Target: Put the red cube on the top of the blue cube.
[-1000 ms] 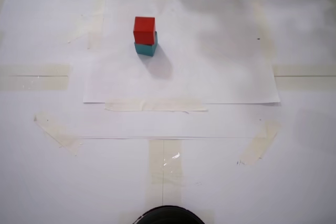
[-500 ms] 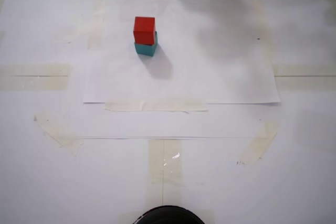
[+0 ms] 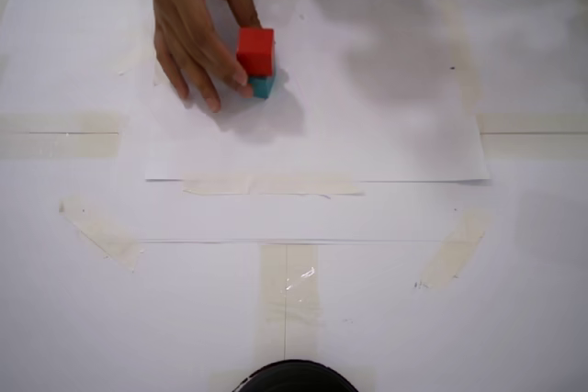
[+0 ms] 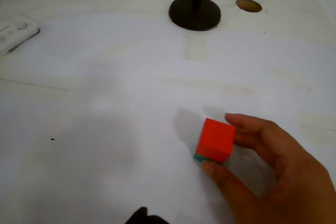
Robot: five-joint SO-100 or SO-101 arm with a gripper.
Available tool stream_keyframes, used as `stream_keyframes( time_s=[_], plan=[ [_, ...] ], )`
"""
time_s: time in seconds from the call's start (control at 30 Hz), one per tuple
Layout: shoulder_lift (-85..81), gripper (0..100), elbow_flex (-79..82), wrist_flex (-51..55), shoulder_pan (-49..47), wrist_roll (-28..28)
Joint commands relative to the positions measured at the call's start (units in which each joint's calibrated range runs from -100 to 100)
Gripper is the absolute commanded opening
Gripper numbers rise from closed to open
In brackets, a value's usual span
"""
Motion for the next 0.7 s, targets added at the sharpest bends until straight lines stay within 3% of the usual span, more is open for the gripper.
stream_keyframes(
  time_s=[0.0, 0.67],
  plan=[
    [-0.3, 0, -1.3, 0.4, -0.5, -0.9],
    [-0.3, 0, -1.3, -0.1, 0.1, -0.2]
  ],
)
